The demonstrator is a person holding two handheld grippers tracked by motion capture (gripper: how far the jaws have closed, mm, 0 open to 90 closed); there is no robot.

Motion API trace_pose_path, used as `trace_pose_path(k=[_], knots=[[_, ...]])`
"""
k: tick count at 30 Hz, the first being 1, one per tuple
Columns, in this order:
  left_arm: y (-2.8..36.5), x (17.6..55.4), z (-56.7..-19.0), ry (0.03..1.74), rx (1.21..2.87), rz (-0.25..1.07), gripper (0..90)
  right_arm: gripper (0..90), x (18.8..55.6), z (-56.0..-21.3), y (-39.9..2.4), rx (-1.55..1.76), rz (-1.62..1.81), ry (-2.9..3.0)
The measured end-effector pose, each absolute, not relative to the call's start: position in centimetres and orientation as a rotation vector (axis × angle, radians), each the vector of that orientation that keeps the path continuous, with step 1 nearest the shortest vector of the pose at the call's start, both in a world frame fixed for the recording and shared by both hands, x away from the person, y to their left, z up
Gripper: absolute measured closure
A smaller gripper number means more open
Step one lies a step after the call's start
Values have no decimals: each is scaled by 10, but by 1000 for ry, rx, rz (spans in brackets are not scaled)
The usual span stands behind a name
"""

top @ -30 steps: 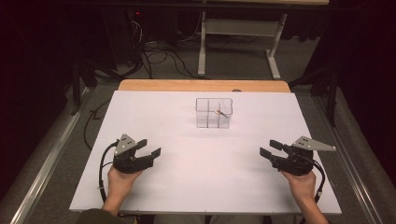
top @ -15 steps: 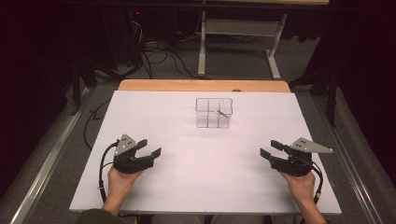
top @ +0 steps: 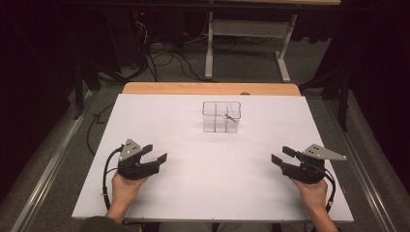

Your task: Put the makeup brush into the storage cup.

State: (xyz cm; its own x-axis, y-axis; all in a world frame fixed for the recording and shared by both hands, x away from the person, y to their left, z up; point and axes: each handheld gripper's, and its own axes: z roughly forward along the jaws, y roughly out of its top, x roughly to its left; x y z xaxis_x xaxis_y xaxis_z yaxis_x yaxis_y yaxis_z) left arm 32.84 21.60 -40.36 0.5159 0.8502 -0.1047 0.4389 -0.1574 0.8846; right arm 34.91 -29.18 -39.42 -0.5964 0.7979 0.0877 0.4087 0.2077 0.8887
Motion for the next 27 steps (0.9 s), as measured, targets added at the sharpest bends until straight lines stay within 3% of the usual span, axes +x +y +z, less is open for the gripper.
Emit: trace_pose_path(k=[27], knots=[[215, 329, -404, 1078, 1784, 521, 338, 380, 348, -405, -291, 1153, 1328, 2100]])
